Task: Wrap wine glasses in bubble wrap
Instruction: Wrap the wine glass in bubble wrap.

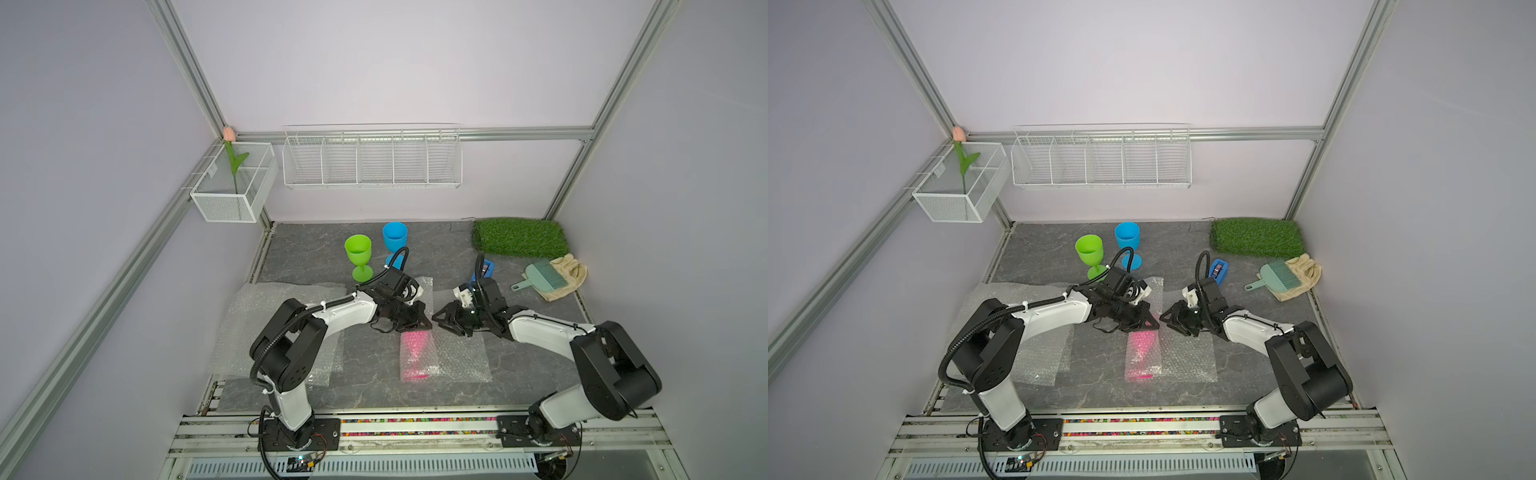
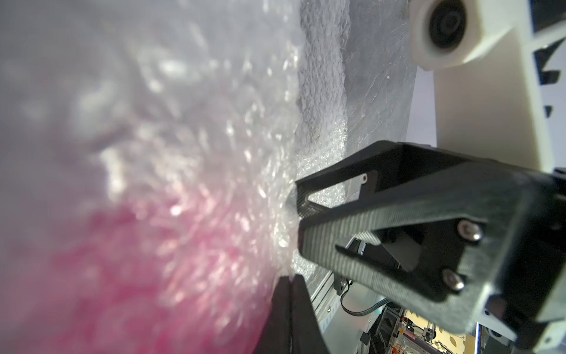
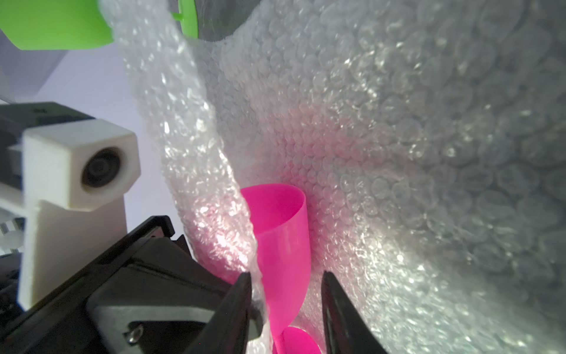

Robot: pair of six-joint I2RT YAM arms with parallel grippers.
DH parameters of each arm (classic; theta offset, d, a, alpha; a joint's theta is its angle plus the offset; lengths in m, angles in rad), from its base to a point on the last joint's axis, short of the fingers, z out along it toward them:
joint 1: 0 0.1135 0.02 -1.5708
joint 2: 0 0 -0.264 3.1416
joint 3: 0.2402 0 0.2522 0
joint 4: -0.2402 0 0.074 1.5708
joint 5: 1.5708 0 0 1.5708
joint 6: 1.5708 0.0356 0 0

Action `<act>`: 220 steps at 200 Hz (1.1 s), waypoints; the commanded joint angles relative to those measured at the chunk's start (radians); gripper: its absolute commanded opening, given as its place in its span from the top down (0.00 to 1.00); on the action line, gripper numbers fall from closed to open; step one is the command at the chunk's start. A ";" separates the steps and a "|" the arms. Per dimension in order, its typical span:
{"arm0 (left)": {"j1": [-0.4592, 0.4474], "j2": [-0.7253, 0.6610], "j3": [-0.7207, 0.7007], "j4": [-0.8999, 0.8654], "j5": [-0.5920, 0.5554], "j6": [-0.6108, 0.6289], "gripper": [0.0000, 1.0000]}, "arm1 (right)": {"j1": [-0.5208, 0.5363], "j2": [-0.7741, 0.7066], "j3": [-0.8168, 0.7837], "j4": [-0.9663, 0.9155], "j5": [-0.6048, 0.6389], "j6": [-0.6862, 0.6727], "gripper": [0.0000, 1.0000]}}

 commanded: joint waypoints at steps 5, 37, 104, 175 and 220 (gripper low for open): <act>-0.005 0.018 0.001 -0.018 -0.001 -0.007 1.00 | -0.015 -0.004 -0.006 0.105 -0.060 0.032 0.58; -0.005 0.023 -0.003 0.008 0.030 -0.011 1.00 | -0.015 0.060 -0.018 0.222 -0.113 0.090 0.59; -0.005 0.015 -0.010 0.014 0.024 -0.015 1.00 | -0.016 0.123 -0.053 0.330 -0.117 0.147 0.80; -0.005 -0.079 0.064 -0.197 -0.138 0.041 0.55 | -0.033 0.145 -0.047 0.214 -0.085 0.050 0.93; -0.005 -0.124 0.152 -0.388 -0.317 0.115 0.39 | -0.046 0.135 -0.021 0.077 -0.058 -0.044 0.93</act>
